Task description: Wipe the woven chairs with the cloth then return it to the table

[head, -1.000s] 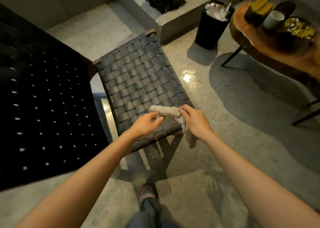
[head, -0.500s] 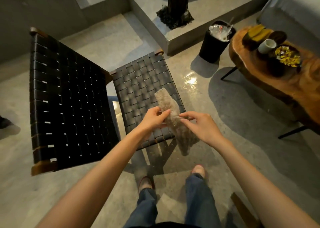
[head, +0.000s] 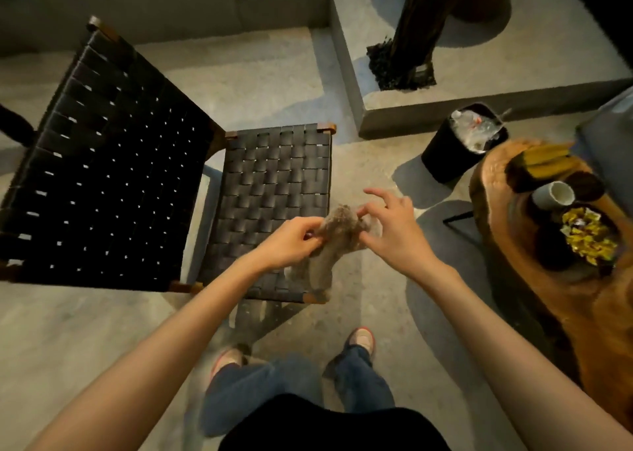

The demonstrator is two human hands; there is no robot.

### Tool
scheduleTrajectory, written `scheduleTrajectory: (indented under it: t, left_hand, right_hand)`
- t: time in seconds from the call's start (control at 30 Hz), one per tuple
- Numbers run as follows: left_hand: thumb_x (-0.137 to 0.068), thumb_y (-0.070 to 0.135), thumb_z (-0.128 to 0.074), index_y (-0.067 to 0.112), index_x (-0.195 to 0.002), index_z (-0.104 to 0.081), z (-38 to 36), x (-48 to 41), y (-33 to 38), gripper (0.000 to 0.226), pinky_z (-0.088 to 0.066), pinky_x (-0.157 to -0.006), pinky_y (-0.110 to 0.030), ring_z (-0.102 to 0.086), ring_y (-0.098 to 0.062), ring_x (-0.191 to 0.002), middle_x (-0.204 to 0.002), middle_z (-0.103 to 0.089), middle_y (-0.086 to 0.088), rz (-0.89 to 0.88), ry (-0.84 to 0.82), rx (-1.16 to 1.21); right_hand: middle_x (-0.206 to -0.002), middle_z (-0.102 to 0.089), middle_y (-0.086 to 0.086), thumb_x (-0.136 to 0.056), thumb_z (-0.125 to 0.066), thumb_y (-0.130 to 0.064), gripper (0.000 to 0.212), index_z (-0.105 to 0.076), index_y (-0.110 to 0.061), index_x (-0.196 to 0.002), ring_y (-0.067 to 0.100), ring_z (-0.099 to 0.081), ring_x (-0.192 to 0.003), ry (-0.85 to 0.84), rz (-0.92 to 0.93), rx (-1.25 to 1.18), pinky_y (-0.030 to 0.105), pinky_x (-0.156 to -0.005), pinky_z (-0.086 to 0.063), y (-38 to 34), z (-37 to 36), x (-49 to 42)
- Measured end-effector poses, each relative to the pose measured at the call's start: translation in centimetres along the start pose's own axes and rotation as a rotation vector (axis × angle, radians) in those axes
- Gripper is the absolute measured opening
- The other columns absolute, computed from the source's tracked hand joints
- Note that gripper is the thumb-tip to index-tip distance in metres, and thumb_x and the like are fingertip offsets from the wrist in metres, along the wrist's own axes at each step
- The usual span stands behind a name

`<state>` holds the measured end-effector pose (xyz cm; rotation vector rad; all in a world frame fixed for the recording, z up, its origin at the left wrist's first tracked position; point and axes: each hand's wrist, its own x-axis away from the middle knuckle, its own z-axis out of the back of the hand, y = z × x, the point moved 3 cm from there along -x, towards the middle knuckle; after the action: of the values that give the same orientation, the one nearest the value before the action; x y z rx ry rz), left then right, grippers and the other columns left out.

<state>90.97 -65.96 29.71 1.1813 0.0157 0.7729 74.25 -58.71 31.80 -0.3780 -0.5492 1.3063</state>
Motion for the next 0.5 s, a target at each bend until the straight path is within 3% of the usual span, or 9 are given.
scheduleTrajectory:
  t: [0.07, 0.13, 0.2, 0.3, 0.43, 0.5]
  left_hand:
    - [-0.094, 0.005, -0.051, 0.009, -0.108, -0.065, -0.2, -1.2, 0.8, 0.02, -0.051, -0.093, -0.038, -0.061, -0.016, -0.103, -0.103, -0.066, -0.001, 0.011, 0.052, 0.024]
    - [-0.095, 0.008, -0.052, 0.015, -0.107, -0.065, 0.0, -2.3, 1.2, 0.019, -0.051, -0.089, -0.03, -0.061, -0.012, -0.1, -0.1, -0.064, 0.003, 0.033, 0.117, 0.044]
    - [-0.095, 0.012, -0.052, 0.017, -0.105, -0.065, 0.7, -3.4, 1.0, 0.017, -0.052, -0.083, -0.024, -0.06, -0.005, -0.093, -0.095, -0.064, 0.006, 0.072, 0.211, 0.029]
    - [-0.092, 0.015, -0.056, 0.02, -0.101, -0.065, 2.4, -4.6, 0.0, 0.015, -0.049, -0.075, -0.019, -0.058, 0.002, -0.086, -0.089, -0.063, 0.013, 0.133, 0.373, 0.011]
    - [-0.087, 0.024, -0.062, 0.026, -0.1, -0.066, 5.0, -7.4, -2.2, 0.013, -0.036, -0.075, -0.022, -0.042, -0.009, -0.096, -0.095, -0.048, 0.007, 0.262, 0.601, -0.106]
    - [-0.087, 0.027, -0.062, 0.029, -0.104, -0.067, 6.5, -9.8, -3.1, 0.017, -0.034, -0.07, -0.018, -0.045, -0.008, -0.09, -0.093, -0.05, 0.007, 0.3, 0.656, -0.079]
  right_hand:
    - [-0.142, -0.041, -0.006, -0.081, -0.065, -0.014, 0.027, -0.058, -0.024, -0.104, 0.016, -0.026, -0.105, -0.06, 0.085, 0.021, 0.032, -0.086, -0.033, 1.3, 1.5, -1.8]
    - [-0.118, -0.05, -0.006, -0.082, -0.062, -0.016, 0.032, -0.052, -0.035, -0.106, 0.013, -0.027, -0.099, -0.141, 0.111, -0.007, 0.029, -0.077, -0.029, 2.0, 2.1, -4.0]
    - [-0.095, -0.045, -0.003, -0.083, -0.06, -0.022, 0.025, -0.046, -0.039, -0.095, 0.016, -0.032, -0.097, -0.197, 0.099, 0.011, 0.028, -0.071, -0.025, 2.3, 2.4, -6.5]
    - [-0.09, -0.046, -0.001, -0.083, -0.06, -0.025, 0.022, -0.042, -0.036, -0.088, 0.018, -0.037, -0.094, -0.214, 0.13, 0.023, 0.022, -0.063, -0.023, 1.8, 2.6, -10.3]
    - [-0.095, -0.056, -0.001, -0.083, -0.062, -0.02, 0.028, -0.043, -0.031, -0.1, 0.02, -0.049, -0.092, -0.244, 0.219, 0.05, 0.033, -0.077, -0.035, 0.6, 2.9, -15.6]
    - [-0.098, -0.06, -0.002, -0.084, -0.062, -0.017, 0.029, -0.051, -0.025, -0.109, 0.02, -0.053, -0.094, -0.304, 0.27, 0.067, 0.038, -0.084, -0.042, 0.5, 3.3, -19.1]
